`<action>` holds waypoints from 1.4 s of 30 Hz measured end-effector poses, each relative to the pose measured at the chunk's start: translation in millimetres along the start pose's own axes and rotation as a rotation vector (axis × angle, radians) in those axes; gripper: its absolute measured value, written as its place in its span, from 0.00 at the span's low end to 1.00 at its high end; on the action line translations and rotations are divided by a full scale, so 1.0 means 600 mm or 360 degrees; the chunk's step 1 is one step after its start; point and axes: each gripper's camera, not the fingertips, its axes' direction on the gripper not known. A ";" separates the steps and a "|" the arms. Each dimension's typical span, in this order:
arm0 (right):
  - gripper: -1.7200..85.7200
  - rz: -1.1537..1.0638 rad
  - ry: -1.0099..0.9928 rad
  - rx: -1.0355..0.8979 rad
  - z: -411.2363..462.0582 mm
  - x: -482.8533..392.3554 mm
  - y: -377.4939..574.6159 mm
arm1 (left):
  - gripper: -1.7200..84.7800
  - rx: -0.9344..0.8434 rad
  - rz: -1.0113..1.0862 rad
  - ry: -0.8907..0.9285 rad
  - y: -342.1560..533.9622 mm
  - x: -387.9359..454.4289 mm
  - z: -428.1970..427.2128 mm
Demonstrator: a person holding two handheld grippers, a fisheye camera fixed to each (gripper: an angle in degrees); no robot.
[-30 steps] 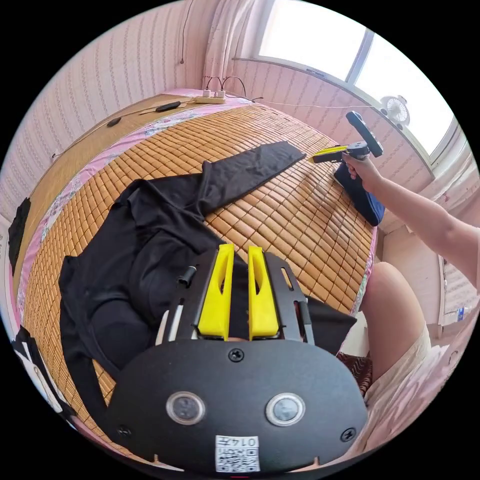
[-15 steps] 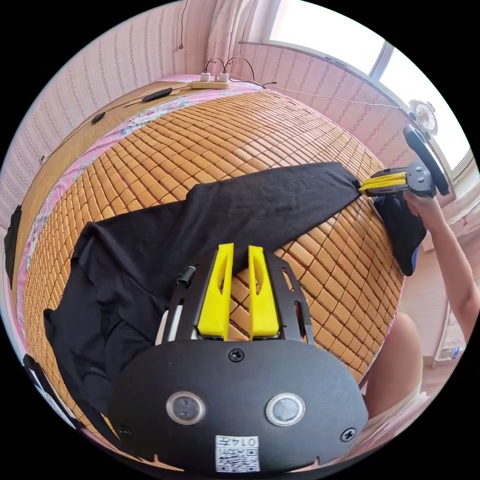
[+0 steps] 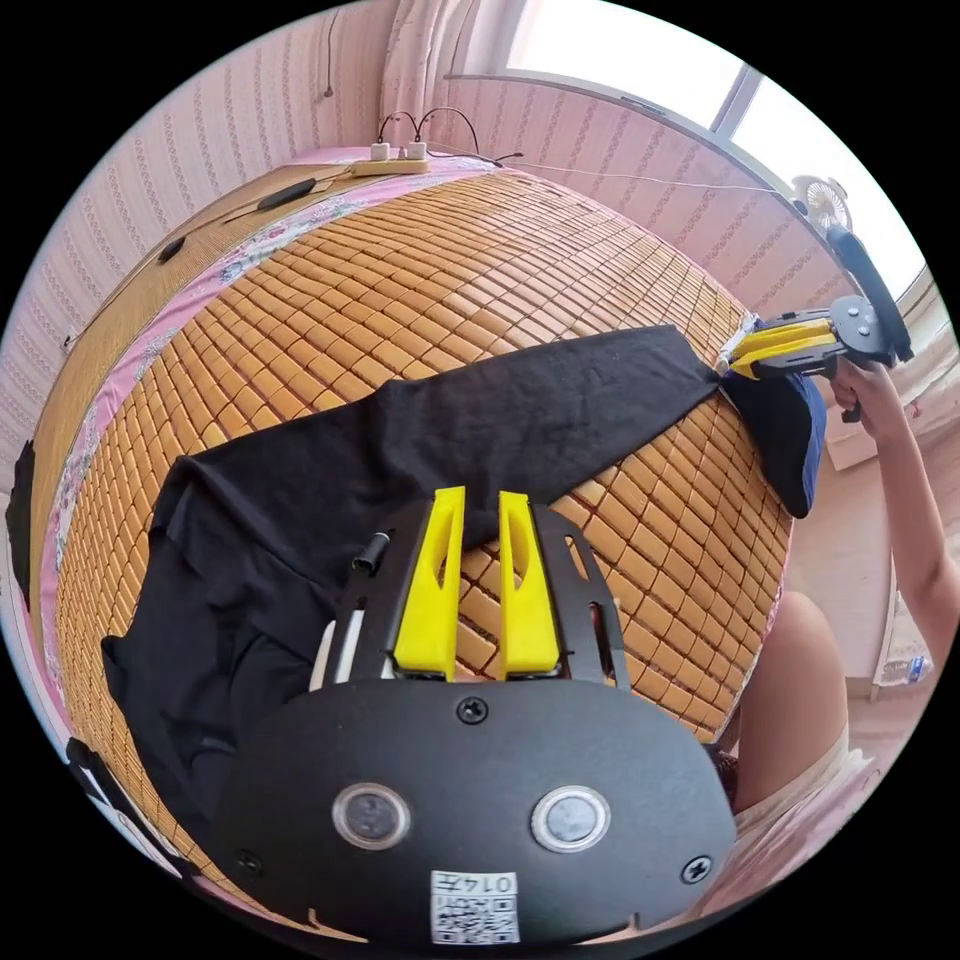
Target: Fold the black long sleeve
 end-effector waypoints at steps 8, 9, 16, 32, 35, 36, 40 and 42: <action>0.01 0.0005 0.0301 -0.0179 0.095 -0.003 -0.090 | 0.09 0.0116 -0.0482 -0.0183 -0.006 -0.103 -0.007; 0.01 0.0001 0.0355 -0.0209 0.098 -0.005 -0.090 | 0.08 0.0126 -0.0535 -0.0187 -0.003 -0.121 -0.008; 0.01 -0.0043 0.0481 -0.0360 0.134 -0.018 -0.070 | 0.07 0.0126 -0.0625 -0.0123 0.021 -0.177 -0.001; 0.09 -0.0351 -0.0615 0.0278 0.054 -0.397 0.237 | 0.09 0.0474 -0.0851 -0.0131 0.748 -0.177 -0.459; 0.09 -0.0371 -0.0754 0.0211 0.087 -0.512 0.280 | 0.09 0.0435 -0.1069 -0.0294 0.957 -0.169 -0.537; 0.09 -0.0376 -0.0795 0.0202 0.091 -0.533 0.285 | 0.09 0.0433 -0.1158 -0.0353 1.033 -0.169 -0.561; 0.09 -0.0607 -0.0768 0.0133 0.086 -0.685 0.297 | 0.09 0.0478 -0.1412 -0.0408 1.220 -0.181 -0.611; 0.09 -0.0758 -0.0636 0.0125 0.074 -0.751 0.289 | 0.09 0.0582 -0.1548 -0.0402 1.315 -0.192 -0.638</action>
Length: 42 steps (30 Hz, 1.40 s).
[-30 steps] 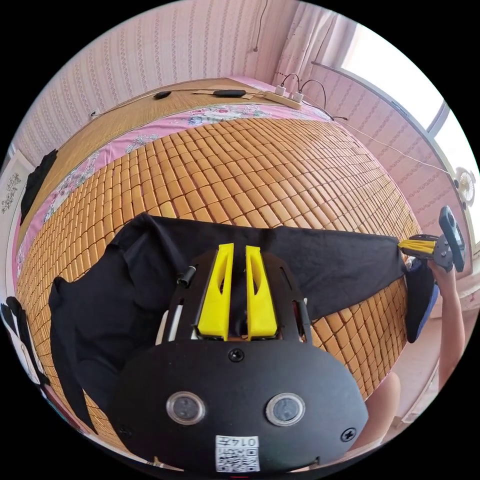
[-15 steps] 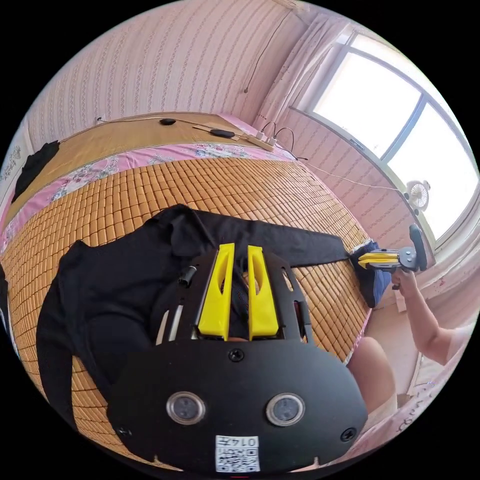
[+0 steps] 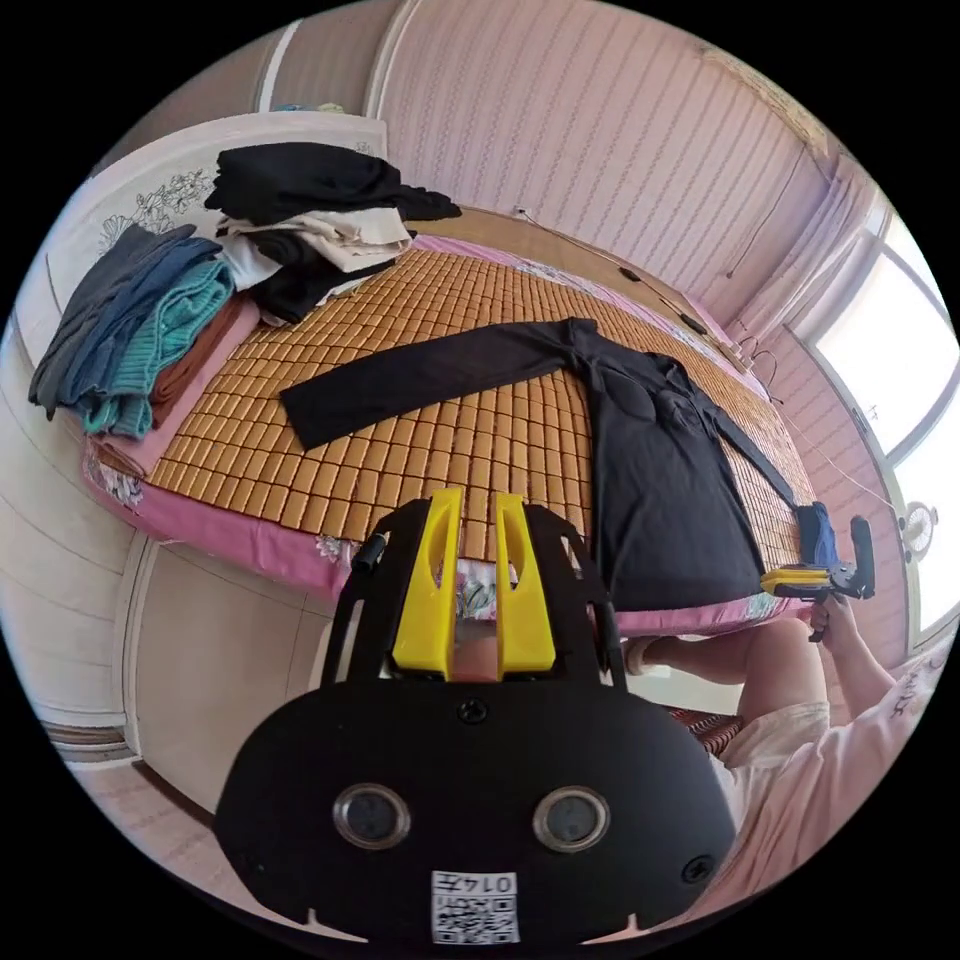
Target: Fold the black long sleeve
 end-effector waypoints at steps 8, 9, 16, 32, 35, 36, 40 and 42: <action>0.08 -0.0583 0.0235 0.0101 0.041 -0.248 -0.261 | 0.06 0.0315 -0.0139 -0.0018 0.022 -0.180 -0.065; 0.08 -0.0628 0.0250 0.0109 0.048 -0.269 -0.282 | 0.06 0.0393 -0.0132 -0.0066 0.018 -0.196 -0.069; 0.07 -0.0986 0.0334 0.0184 0.155 -0.512 -0.514 | 0.12 0.0735 -0.0521 -0.0199 -0.007 -0.281 -0.058; 0.14 -0.1453 0.0344 -0.0052 0.442 -0.843 -0.795 | 0.13 0.0450 -0.0631 -0.0111 -0.041 -0.457 -0.054; 0.13 -0.1517 0.0381 -0.0081 0.483 -0.881 -0.818 | 0.12 0.0399 -0.0604 -0.0126 -0.046 -0.474 -0.052; 0.13 -0.1525 0.0388 -0.0085 0.491 -0.886 -0.822 | 0.11 0.0384 -0.0594 -0.0149 -0.048 -0.479 -0.055; 0.12 -0.1524 0.0395 -0.0183 0.542 -0.906 -0.847 | 0.05 0.0380 -0.0611 -0.0169 -0.047 -0.497 -0.063; 0.10 -0.1503 0.0338 -0.0184 0.547 -0.906 -0.853 | 0.02 0.0372 -0.0597 -0.0145 -0.047 -0.505 -0.066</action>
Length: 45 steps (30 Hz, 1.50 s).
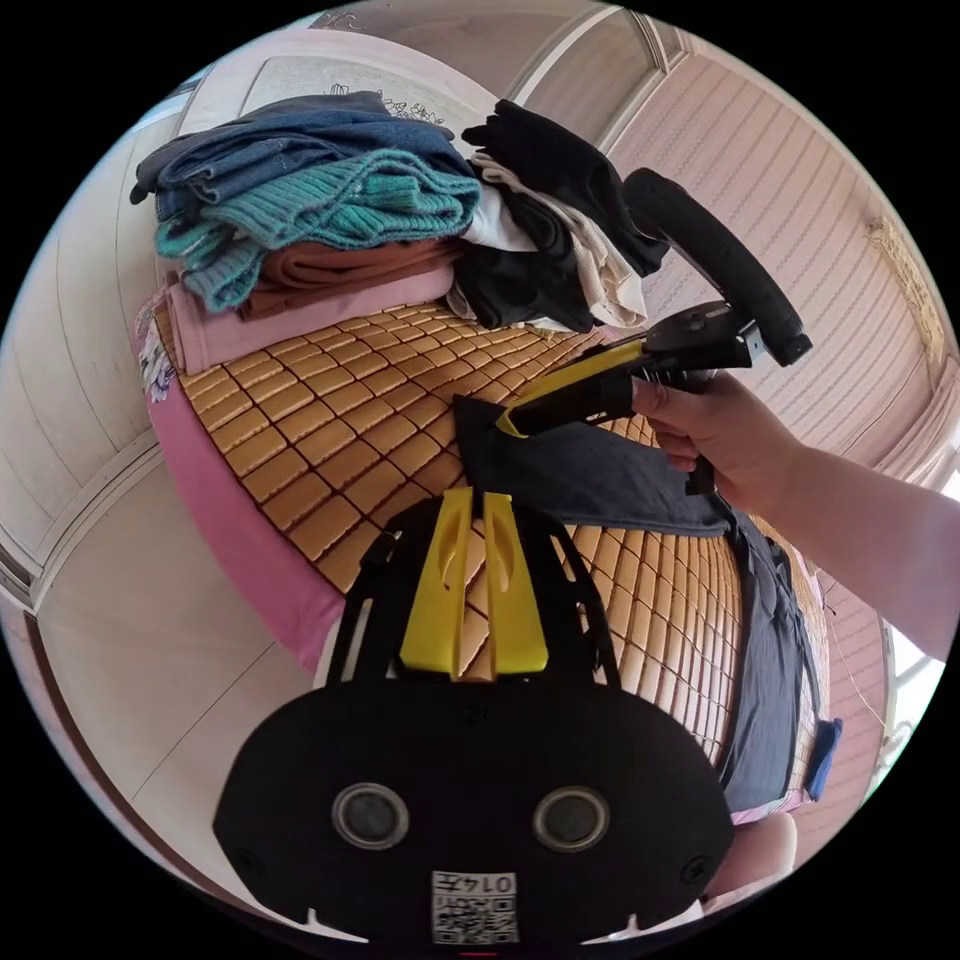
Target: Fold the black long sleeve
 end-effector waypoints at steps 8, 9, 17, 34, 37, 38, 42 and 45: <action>0.01 0.0112 -0.0123 0.0171 -0.037 0.031 0.035 | 0.01 0.0116 -0.0027 0.0000 -0.008 0.000 -0.036; 0.01 0.0132 -0.0136 0.0202 -0.046 0.037 0.042 | 0.01 0.0159 -0.0023 0.0048 -0.009 0.003 -0.044; 0.02 0.0341 -0.0320 0.0581 -0.204 0.108 0.231 | 0.02 0.0511 0.0136 0.0211 0.000 0.073 -0.111; 0.02 0.0525 -0.0412 0.0831 -0.387 0.111 0.662 | 0.01 0.0350 0.0886 0.1355 0.085 0.325 -0.098; 0.02 0.0650 -0.0316 0.0976 -0.436 0.116 0.768 | 0.01 0.0450 0.0976 0.1370 0.099 0.417 -0.122; 0.02 0.0693 -0.0272 0.1049 -0.463 0.113 0.819 | 0.01 0.0460 0.1049 0.1403 0.104 0.467 -0.132; 0.02 0.0881 -0.0042 0.1240 -0.551 0.063 1.005 | 0.01 0.0352 0.1355 0.1709 0.168 0.667 -0.148; 0.02 0.1169 0.0116 0.1212 -0.573 -0.010 1.168 | 0.02 0.0112 0.1408 0.1850 0.270 0.784 -0.112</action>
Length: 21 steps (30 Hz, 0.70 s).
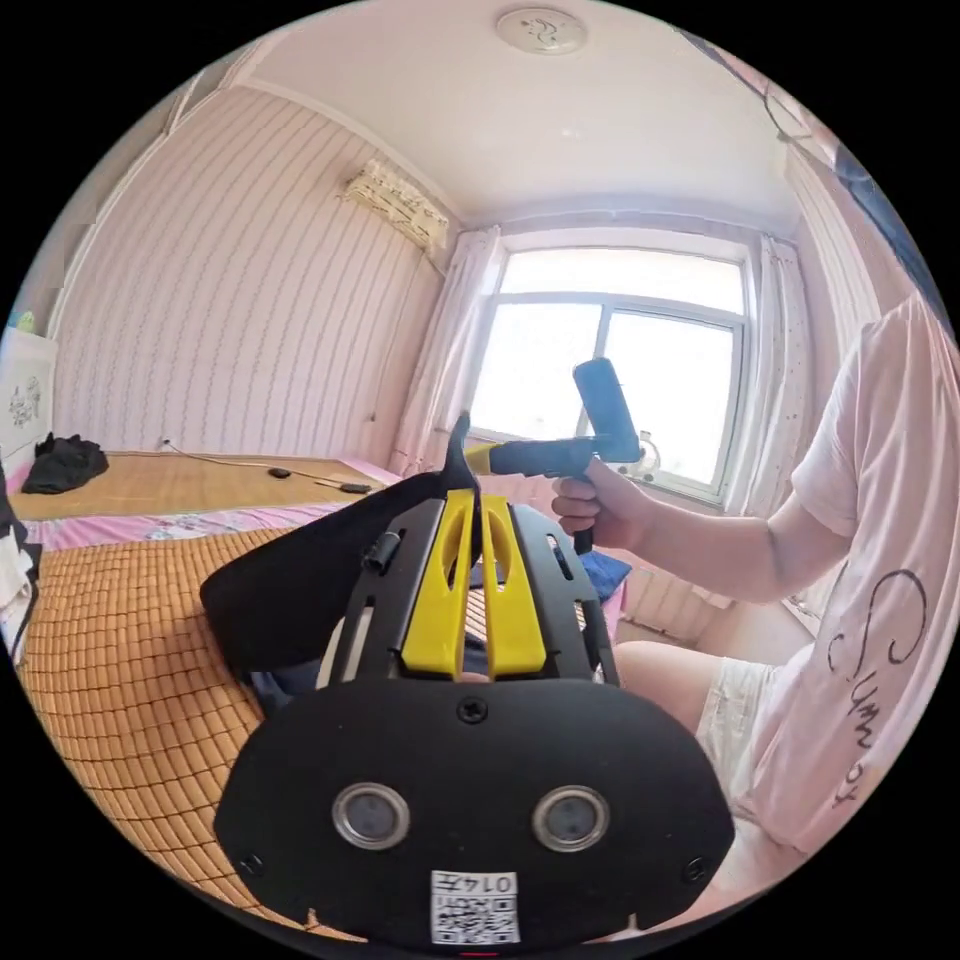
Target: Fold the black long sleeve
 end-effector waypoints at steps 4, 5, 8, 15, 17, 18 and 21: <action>0.02 0.0524 0.0373 -0.0349 -0.062 0.075 0.205 | 0.09 -0.0390 -0.0143 0.0201 0.105 0.036 0.178; 0.02 0.0631 0.0442 -0.0468 -0.067 0.093 0.259 | 0.11 -0.0541 -0.0162 0.0243 0.138 0.049 0.221; 0.03 0.0888 0.0444 -0.0527 -0.095 0.131 0.356 | 0.14 -0.0740 -0.0154 0.0206 0.189 0.087 0.278; 0.08 0.0936 0.0407 -0.0431 -0.129 0.175 0.395 | 0.14 -0.0960 -0.0102 0.0020 0.236 0.105 0.394; 0.09 0.0912 0.0449 -0.0472 -0.125 0.191 0.394 | 0.14 -0.0997 -0.0054 0.0013 0.241 0.108 0.441; 0.09 0.0905 0.0450 -0.0480 -0.125 0.195 0.394 | 0.13 -0.1042 -0.0004 0.0014 0.246 0.110 0.478; 0.09 0.0878 0.0506 -0.0542 -0.122 0.215 0.398 | 0.12 -0.1154 0.0066 -0.0017 0.267 0.114 0.577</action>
